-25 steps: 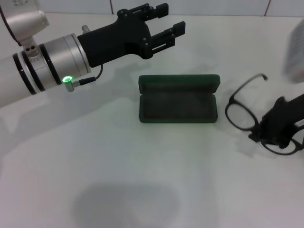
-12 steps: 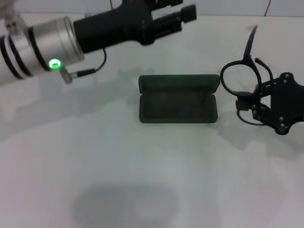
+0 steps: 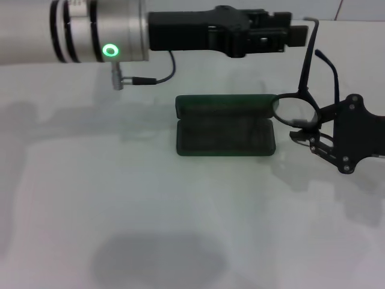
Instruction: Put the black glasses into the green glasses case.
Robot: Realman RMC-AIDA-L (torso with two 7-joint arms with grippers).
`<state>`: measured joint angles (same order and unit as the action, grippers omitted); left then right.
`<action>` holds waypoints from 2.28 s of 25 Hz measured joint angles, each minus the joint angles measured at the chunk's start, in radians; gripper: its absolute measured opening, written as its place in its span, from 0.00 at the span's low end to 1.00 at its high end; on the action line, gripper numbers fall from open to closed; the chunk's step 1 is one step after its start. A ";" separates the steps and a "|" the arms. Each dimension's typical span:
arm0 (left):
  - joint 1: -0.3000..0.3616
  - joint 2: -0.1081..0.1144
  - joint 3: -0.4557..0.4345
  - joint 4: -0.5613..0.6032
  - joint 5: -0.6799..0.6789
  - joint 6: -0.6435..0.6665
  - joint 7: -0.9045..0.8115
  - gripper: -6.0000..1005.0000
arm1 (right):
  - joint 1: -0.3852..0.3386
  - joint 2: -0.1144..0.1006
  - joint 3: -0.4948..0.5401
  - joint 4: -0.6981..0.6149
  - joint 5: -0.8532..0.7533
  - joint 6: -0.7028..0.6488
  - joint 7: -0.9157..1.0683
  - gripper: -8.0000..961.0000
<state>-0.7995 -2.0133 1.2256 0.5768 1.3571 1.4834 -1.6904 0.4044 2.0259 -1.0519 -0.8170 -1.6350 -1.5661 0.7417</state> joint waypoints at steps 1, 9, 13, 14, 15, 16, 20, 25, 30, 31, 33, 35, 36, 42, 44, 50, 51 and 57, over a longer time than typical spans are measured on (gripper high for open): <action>-0.009 -0.001 0.001 0.000 0.006 0.000 -0.013 0.59 | 0.003 0.000 0.000 0.000 0.002 0.000 -0.013 0.11; -0.041 -0.013 -0.001 0.000 0.113 -0.005 -0.123 0.59 | 0.011 0.001 -0.045 -0.011 0.045 -0.007 -0.080 0.12; -0.054 -0.016 0.001 0.000 0.192 -0.007 -0.186 0.59 | 0.011 0.000 -0.073 -0.019 0.066 -0.002 -0.101 0.12; -0.060 -0.019 0.001 0.000 0.208 -0.007 -0.195 0.59 | 0.011 0.001 -0.074 -0.021 0.066 -0.002 -0.103 0.12; -0.064 -0.021 0.001 0.000 0.220 -0.007 -0.200 0.59 | 0.011 0.001 -0.075 -0.022 0.066 -0.002 -0.104 0.12; -0.067 -0.023 0.001 0.001 0.228 -0.006 -0.206 0.59 | 0.010 0.001 -0.075 -0.022 0.067 -0.002 -0.104 0.12; -0.063 -0.026 -0.040 0.002 0.225 -0.004 -0.211 0.59 | 0.006 0.001 -0.077 -0.021 0.065 -0.005 -0.109 0.12; -0.033 -0.027 -0.143 0.005 0.226 -0.010 -0.187 0.59 | -0.016 0.000 -0.077 -0.019 0.069 -0.044 -0.154 0.12; -0.008 -0.023 -0.168 0.000 0.304 -0.108 -0.174 0.59 | -0.040 -0.002 -0.075 -0.017 0.147 -0.198 -0.225 0.12; -0.008 -0.036 -0.167 -0.001 0.346 -0.168 -0.166 0.59 | -0.041 -0.002 -0.080 -0.010 0.169 -0.229 -0.239 0.12; -0.012 -0.060 -0.165 -0.008 0.376 -0.225 -0.137 0.59 | -0.022 -0.001 -0.112 0.021 0.201 -0.285 -0.252 0.13; -0.020 -0.078 -0.146 -0.022 0.371 -0.246 -0.084 0.59 | -0.009 -0.001 -0.128 0.038 0.203 -0.286 -0.248 0.13; -0.022 -0.081 -0.140 -0.026 0.363 -0.248 -0.069 0.59 | 0.015 -0.002 -0.144 0.067 0.206 -0.284 -0.242 0.13; -0.031 -0.078 -0.038 -0.030 0.169 -0.154 0.093 0.59 | 0.128 -0.008 -0.160 0.252 0.205 -0.209 -0.229 0.13; -0.019 -0.075 -0.040 -0.017 0.156 -0.084 0.134 0.59 | 0.145 -0.009 -0.156 0.292 0.207 -0.162 -0.228 0.13; 0.007 -0.068 -0.044 -0.001 0.155 0.020 0.201 0.59 | 0.140 -0.010 -0.146 0.304 0.227 -0.126 -0.228 0.13; 0.008 -0.068 -0.044 -0.001 0.153 0.021 0.201 0.59 | 0.140 -0.010 -0.142 0.305 0.227 -0.126 -0.228 0.13; 0.010 -0.069 -0.052 0.000 0.148 0.017 0.203 0.59 | 0.130 -0.011 -0.136 0.299 0.227 -0.127 -0.228 0.13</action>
<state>-0.7897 -2.0821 1.1735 0.5765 1.5055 1.5005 -1.4871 0.5342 2.0147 -1.1879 -0.5178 -1.4084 -1.6934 0.5139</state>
